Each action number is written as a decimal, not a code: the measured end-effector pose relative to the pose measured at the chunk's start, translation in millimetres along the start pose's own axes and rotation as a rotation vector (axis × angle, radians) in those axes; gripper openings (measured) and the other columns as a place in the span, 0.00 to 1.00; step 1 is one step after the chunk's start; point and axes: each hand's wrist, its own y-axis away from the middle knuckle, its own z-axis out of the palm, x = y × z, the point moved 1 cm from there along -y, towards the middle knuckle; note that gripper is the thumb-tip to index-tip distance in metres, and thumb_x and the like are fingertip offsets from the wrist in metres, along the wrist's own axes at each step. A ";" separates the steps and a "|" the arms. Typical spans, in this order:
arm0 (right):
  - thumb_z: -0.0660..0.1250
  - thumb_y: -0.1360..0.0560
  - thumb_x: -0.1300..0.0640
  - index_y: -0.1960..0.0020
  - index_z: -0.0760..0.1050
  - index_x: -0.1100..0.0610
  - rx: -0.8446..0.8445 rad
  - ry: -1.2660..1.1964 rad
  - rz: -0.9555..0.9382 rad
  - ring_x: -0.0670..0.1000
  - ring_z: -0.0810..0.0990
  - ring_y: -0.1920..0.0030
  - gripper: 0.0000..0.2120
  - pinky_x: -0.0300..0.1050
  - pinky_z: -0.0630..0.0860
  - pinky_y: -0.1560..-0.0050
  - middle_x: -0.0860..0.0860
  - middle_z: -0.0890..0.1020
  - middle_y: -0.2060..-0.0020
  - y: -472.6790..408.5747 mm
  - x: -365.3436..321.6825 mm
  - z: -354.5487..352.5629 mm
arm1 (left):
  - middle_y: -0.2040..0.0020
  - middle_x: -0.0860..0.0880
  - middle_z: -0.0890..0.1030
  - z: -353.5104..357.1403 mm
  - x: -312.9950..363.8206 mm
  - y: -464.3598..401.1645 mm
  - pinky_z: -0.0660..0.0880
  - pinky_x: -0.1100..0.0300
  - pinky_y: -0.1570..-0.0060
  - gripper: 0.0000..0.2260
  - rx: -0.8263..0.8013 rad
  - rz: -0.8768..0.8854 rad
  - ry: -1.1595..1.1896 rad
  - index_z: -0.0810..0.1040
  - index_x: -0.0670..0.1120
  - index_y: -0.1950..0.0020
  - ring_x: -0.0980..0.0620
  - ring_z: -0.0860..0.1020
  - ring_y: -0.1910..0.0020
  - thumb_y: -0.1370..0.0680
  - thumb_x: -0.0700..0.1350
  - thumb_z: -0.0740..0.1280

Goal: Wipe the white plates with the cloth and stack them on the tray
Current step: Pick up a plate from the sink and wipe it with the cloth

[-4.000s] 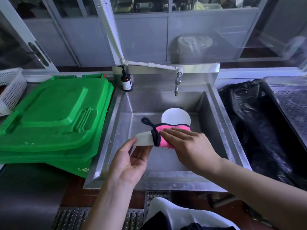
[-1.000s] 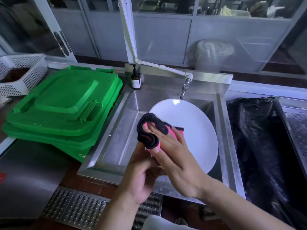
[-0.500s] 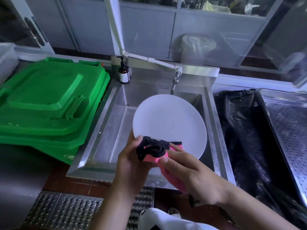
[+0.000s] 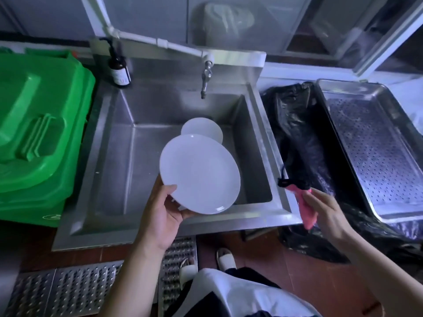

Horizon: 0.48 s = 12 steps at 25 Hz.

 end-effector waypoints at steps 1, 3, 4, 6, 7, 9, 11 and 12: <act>0.59 0.18 0.44 0.48 0.82 0.38 -0.014 0.218 -0.116 0.44 0.80 0.51 0.13 0.58 0.72 0.41 0.44 0.85 0.54 -4.8 19.8 0.8 | 0.43 0.45 0.78 -2.7 -4.6 -3.1 0.82 0.47 0.60 0.20 -0.016 -0.021 0.003 0.77 0.54 0.31 0.44 0.66 0.58 0.22 0.41 0.60; 0.48 0.21 0.32 0.29 0.68 0.35 -0.204 0.643 -0.155 0.43 0.62 0.24 0.24 0.60 0.54 0.24 0.38 0.71 0.28 -14.4 64.1 16.2 | 0.43 0.44 0.77 -5.7 -13.1 -7.2 0.83 0.46 0.59 0.20 -0.044 -0.047 0.005 0.77 0.54 0.32 0.43 0.66 0.57 0.21 0.41 0.59; 0.41 0.26 0.24 0.25 0.59 0.34 -0.329 0.779 -0.096 0.43 0.49 0.20 0.33 0.60 0.42 0.22 0.38 0.60 0.22 -16.3 90.9 26.0 | 0.43 0.44 0.77 -5.8 -15.4 -7.8 0.82 0.47 0.59 0.19 -0.040 -0.059 0.013 0.78 0.54 0.32 0.45 0.66 0.59 0.20 0.40 0.59; 0.31 0.35 0.18 0.24 0.43 0.32 -0.489 0.888 0.008 0.43 0.36 0.21 0.42 0.55 0.33 0.23 0.37 0.44 0.21 -16.3 130.0 43.7 | 0.46 0.44 0.77 -2.4 -17.5 -4.3 0.82 0.49 0.62 0.19 -0.026 -0.082 0.035 0.79 0.54 0.33 0.49 0.65 0.66 0.21 0.40 0.59; 0.31 0.36 0.18 0.24 0.39 0.32 -0.508 0.895 0.023 0.43 0.34 0.22 0.43 0.53 0.31 0.24 0.36 0.40 0.22 -15.6 139.5 50.6 | 0.47 0.44 0.76 -0.4 -18.4 -0.8 0.81 0.50 0.63 0.19 -0.019 -0.086 0.041 0.79 0.53 0.33 0.50 0.64 0.68 0.21 0.40 0.59; 0.36 0.32 0.20 0.24 0.36 0.33 -0.502 0.921 0.024 0.43 0.32 0.22 0.40 0.53 0.31 0.24 0.36 0.37 0.22 -14.7 145.5 53.3 | 0.44 0.45 0.78 3.8 -21.1 9.5 0.81 0.51 0.63 0.21 -0.001 -0.091 0.050 0.77 0.53 0.32 0.50 0.69 0.67 0.22 0.41 0.60; 0.48 0.25 0.26 0.21 0.42 0.35 -0.514 0.918 0.039 0.44 0.36 0.21 0.35 0.53 0.35 0.23 0.38 0.42 0.21 -18.3 139.7 46.8 | 0.35 0.45 0.79 8.2 -25.3 19.1 0.82 0.49 0.62 0.22 0.005 -0.085 0.037 0.76 0.54 0.29 0.46 0.81 0.53 0.22 0.41 0.60; 0.54 0.23 0.30 0.21 0.49 0.37 -0.504 0.883 0.063 0.45 0.43 0.20 0.34 0.53 0.40 0.22 0.40 0.47 0.20 -21.3 131.5 44.9 | 0.32 0.45 0.78 11.1 -27.1 23.4 0.82 0.46 0.61 0.22 0.006 -0.081 0.015 0.75 0.55 0.29 0.42 0.81 0.43 0.21 0.42 0.60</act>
